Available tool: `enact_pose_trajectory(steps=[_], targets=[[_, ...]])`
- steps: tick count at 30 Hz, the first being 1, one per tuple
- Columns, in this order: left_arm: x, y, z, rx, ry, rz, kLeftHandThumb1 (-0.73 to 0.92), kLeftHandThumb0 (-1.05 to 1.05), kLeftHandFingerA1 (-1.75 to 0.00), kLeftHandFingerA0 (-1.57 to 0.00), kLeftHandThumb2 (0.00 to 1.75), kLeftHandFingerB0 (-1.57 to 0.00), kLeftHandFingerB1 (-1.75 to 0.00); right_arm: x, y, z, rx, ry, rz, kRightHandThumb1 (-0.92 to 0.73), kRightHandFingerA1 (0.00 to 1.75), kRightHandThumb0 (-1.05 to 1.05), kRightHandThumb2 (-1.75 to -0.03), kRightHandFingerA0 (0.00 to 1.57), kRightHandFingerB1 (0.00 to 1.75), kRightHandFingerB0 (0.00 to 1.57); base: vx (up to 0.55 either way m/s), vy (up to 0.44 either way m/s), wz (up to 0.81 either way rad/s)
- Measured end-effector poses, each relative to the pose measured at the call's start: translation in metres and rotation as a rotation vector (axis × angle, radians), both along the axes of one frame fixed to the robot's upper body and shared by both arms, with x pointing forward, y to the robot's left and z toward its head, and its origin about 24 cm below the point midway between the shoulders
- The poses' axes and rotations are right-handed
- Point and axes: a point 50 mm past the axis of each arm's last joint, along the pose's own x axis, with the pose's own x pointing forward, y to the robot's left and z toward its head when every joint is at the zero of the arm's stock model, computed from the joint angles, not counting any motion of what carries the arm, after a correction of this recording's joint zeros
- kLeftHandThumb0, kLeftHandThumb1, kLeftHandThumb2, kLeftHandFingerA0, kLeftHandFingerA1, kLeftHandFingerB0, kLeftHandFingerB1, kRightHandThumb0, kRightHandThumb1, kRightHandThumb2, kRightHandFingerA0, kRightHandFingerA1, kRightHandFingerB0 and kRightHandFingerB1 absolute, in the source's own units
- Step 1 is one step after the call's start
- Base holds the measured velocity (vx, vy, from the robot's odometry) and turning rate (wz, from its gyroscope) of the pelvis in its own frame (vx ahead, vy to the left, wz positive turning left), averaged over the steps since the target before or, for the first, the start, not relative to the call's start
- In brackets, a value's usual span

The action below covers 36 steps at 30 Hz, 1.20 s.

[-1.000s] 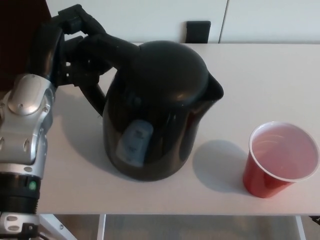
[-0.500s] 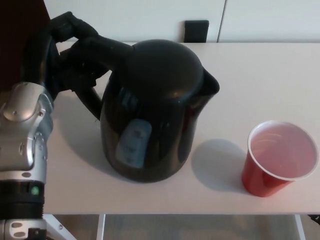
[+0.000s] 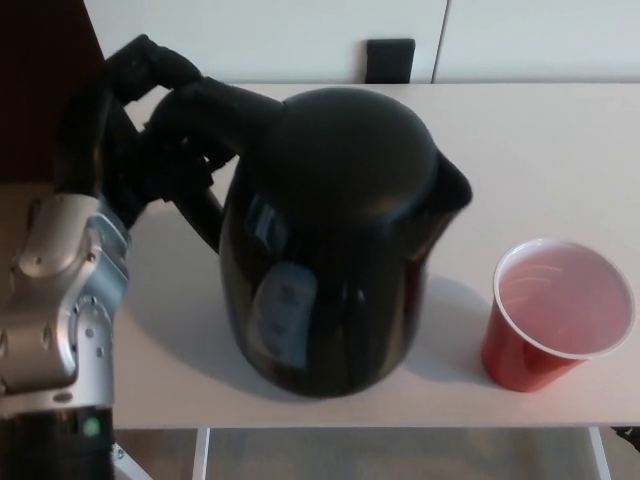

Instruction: The robot walk towards a table in front and uses its left hand to pick up the pot from the base and pour water to the cup on the right hand side

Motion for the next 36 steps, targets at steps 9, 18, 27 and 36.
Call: enact_pose_trajectory(steps=[9,18,27,36], targets=[[0.003,-0.012,0.013,0.0,-0.011,-0.042,0.61,-0.09,-1.75,-0.77,0.54,-0.55,-1.74,0.004,0.003,0.001,-0.008,0.004,0.023,-0.63,0.89,-0.34,-0.69,0.51,0.59,0.38,0.0,0.0,0.0],[0.012,-0.029,0.037,0.126,-0.079,-0.079,0.47,-0.17,-1.41,-1.14,0.82,-0.97,-1.32,0.013,0.009,0.003,-0.027,0.004,0.063,-0.59,0.81,-0.39,-0.68,0.48,0.58,0.37,0.0,0.0,0.0],[0.016,-0.025,0.056,0.387,-0.151,0.031,0.63,-0.14,-1.75,-0.8,0.55,-0.6,-1.75,0.017,0.011,0.004,-0.033,0.003,0.079,-0.6,0.85,-0.36,-0.67,0.48,0.59,0.38,0.0,0.0,0.0],[0.024,-0.032,0.085,0.548,-0.251,0.132,0.6,-0.17,-1.75,-0.8,0.54,-0.59,-1.75,0.019,0.012,0.006,-0.036,-0.001,0.085,-0.58,0.77,-0.38,-0.68,0.46,0.61,0.41,0.0,0.0,0.0]])
